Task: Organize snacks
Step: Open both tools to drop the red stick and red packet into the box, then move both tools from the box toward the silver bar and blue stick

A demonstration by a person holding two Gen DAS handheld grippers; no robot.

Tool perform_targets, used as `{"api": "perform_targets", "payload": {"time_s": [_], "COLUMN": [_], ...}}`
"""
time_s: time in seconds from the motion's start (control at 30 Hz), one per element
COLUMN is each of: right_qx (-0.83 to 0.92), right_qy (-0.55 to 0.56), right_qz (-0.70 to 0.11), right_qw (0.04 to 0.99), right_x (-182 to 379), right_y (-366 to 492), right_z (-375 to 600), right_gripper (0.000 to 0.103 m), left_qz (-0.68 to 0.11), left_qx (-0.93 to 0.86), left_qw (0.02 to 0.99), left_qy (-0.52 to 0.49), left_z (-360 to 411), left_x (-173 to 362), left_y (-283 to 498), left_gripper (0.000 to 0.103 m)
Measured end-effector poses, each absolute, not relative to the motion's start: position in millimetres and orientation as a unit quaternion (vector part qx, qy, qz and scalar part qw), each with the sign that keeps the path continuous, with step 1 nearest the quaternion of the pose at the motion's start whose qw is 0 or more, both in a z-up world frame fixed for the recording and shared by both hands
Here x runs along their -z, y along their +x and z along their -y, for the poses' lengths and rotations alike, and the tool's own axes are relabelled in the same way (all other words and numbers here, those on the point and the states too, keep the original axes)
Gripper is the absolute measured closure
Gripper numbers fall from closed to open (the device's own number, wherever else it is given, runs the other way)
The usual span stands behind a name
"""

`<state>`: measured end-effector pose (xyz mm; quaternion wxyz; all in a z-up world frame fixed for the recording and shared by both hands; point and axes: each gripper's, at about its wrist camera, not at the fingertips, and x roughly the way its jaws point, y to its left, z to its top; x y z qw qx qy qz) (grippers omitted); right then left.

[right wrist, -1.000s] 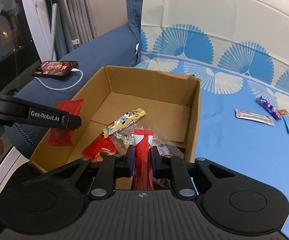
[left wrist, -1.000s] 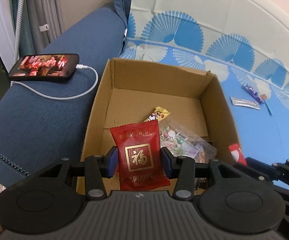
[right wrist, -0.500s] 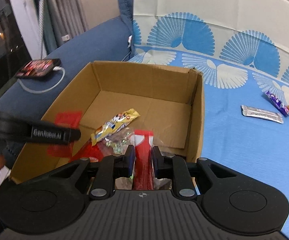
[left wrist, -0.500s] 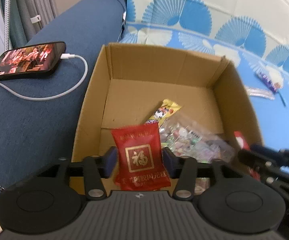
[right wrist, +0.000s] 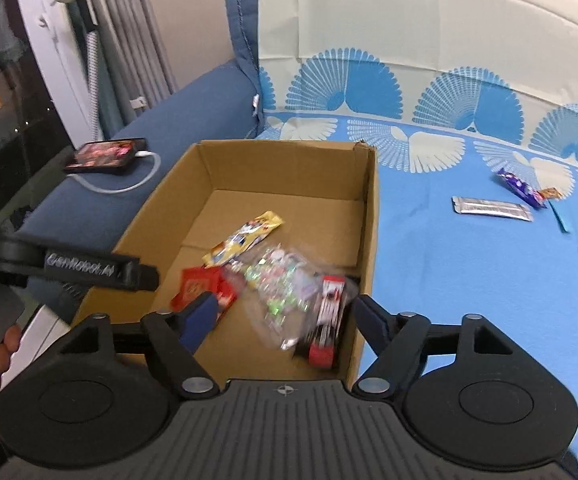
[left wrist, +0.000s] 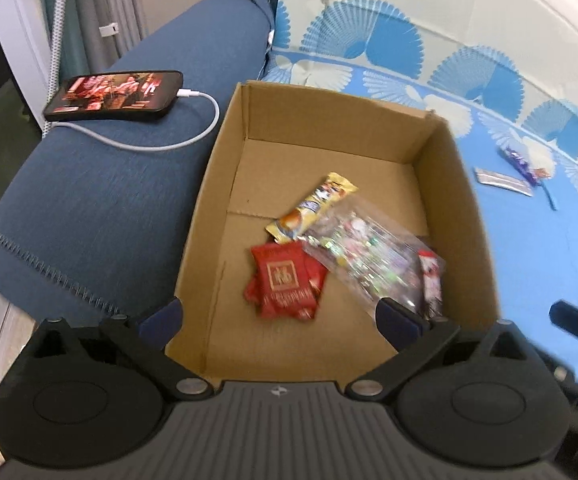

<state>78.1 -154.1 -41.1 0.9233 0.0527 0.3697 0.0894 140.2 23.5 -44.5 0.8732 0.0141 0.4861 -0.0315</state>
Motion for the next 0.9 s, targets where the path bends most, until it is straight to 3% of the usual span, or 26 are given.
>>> {"api": "perform_targets", "payload": {"time_s": [0.4,0.9], "right_qx": [-0.078,-0.067], "right_qy": [0.046,0.063], "right_qz": [-0.302,-0.268], "right_qw": [0.949,0.959], "right_x": [15,6], "right_y": [-12,-48], "right_z": [160,170], "right_gripper": [0.008,0.006], "left_qz": [-0.429,-0.392], "left_qx": [0.046,0.05], "left_qw": [0.9,0.915], "left_qy": [0.057,0.084], "left_z": [4,14], "left_x": [10,-8], "left_y": [46,13], "left_gripper": [0.0,0.0]}}
